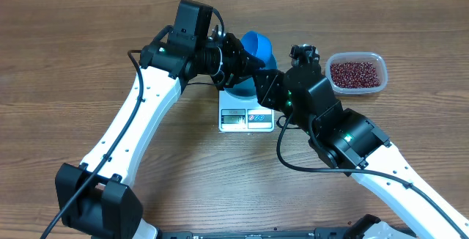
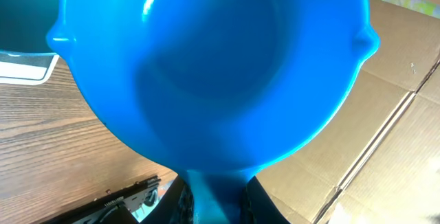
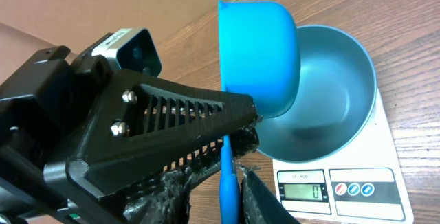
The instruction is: Scoop item into bowl and weigh 150g on scale
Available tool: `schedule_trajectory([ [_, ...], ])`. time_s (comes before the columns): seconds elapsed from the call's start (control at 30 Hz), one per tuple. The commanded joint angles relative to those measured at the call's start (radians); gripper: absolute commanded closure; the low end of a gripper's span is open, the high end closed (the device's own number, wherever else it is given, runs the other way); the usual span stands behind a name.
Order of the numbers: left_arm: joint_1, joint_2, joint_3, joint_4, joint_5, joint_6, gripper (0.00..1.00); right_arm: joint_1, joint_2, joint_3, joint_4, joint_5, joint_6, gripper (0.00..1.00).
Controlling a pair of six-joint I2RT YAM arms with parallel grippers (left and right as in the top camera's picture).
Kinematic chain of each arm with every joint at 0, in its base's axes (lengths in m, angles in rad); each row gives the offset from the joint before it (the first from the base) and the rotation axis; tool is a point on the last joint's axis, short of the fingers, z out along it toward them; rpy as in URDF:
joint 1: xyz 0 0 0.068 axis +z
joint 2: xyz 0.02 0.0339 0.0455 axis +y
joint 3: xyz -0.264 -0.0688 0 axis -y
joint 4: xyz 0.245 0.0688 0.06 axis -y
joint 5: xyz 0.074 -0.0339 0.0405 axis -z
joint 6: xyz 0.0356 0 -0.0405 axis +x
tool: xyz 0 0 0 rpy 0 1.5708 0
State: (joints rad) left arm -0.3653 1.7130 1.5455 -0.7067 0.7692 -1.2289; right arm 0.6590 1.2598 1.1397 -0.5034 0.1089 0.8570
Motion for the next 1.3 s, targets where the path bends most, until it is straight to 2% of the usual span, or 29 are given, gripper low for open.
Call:
schedule_trajectory([
  [0.0,-0.002,0.000,0.013,0.005,0.036,-0.037,0.96,0.002,0.000,0.011,0.001,0.003,0.008,0.76],
  [0.37,-0.009,0.000,0.013,0.008,0.069,-0.061,0.96,0.002,0.026,0.011,0.002,0.003,0.007,0.77],
  [0.53,-0.009,0.000,0.013,0.008,0.063,-0.057,0.96,0.002,0.026,0.011,0.005,0.007,0.007,0.96],
  [0.8,-0.009,0.000,0.013,0.008,0.055,-0.049,0.96,0.002,0.026,0.011,-0.015,0.007,0.003,0.96],
  [1.03,-0.009,0.000,0.013,0.004,0.039,-0.024,0.96,0.002,0.026,0.011,-0.002,0.033,-0.058,0.96],
  [1.07,-0.009,0.000,0.013,0.004,0.039,-0.024,0.96,0.002,0.026,0.011,0.011,0.033,-0.057,0.86],
  [1.1,-0.009,0.000,0.013,0.005,0.039,-0.024,0.96,0.002,0.026,0.011,0.020,0.033,-0.058,0.84],
  [1.2,-0.009,0.000,0.013,0.005,0.040,-0.024,0.96,0.002,0.026,0.011,0.032,0.033,-0.053,0.85],
  [1.27,-0.009,0.000,0.013,0.005,0.040,-0.024,0.96,0.002,0.026,0.011,0.031,0.033,-0.054,0.95],
])
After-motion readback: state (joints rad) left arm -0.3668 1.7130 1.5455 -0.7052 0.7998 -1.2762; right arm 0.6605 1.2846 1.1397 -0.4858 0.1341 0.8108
